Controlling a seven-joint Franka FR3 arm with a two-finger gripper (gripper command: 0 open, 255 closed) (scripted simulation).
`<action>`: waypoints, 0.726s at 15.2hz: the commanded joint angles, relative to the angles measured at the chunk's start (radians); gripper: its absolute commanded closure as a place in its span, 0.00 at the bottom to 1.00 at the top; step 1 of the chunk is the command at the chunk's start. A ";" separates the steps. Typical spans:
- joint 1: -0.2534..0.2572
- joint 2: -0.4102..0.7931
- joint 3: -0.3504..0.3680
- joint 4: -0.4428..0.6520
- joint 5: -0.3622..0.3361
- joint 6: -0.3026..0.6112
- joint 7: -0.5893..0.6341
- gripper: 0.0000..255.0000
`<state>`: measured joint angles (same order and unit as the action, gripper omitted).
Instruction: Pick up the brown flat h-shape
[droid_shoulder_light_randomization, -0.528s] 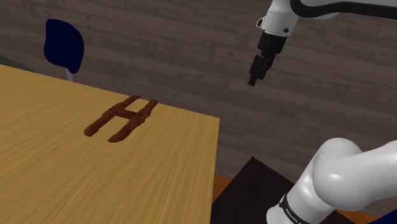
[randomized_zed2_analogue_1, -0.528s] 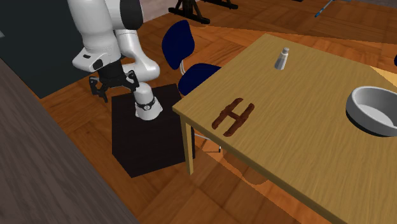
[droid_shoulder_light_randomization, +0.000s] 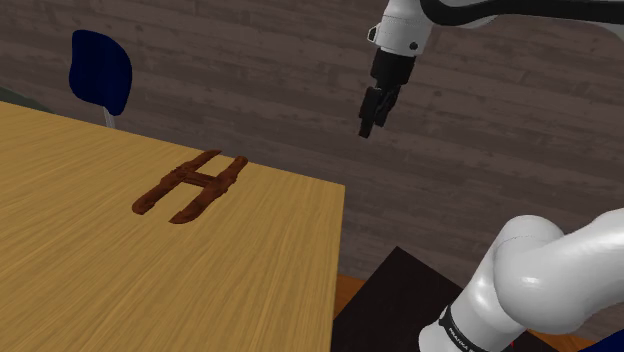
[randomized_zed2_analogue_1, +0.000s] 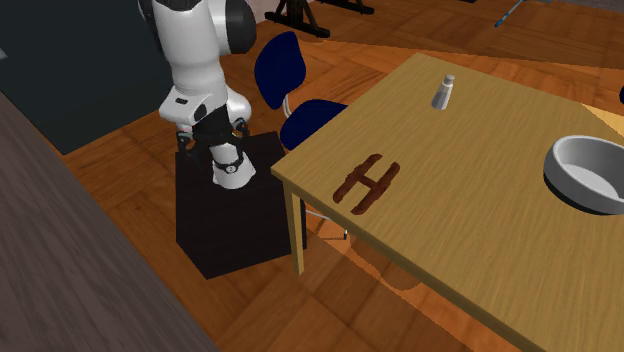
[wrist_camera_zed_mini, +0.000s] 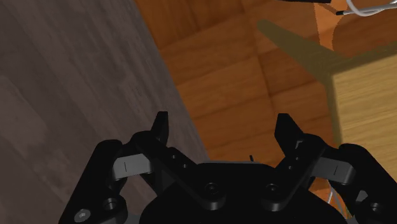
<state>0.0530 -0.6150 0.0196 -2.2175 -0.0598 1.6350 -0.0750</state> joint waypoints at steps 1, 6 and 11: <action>0.019 0.044 0.024 0.031 0.015 0.010 0.010 0.00; 0.064 0.161 0.091 0.110 0.046 0.040 0.043 0.00; 0.105 0.285 0.158 0.208 0.062 0.060 0.078 0.00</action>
<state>0.1517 -0.3517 0.1681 -2.0238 0.0003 1.6887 0.0014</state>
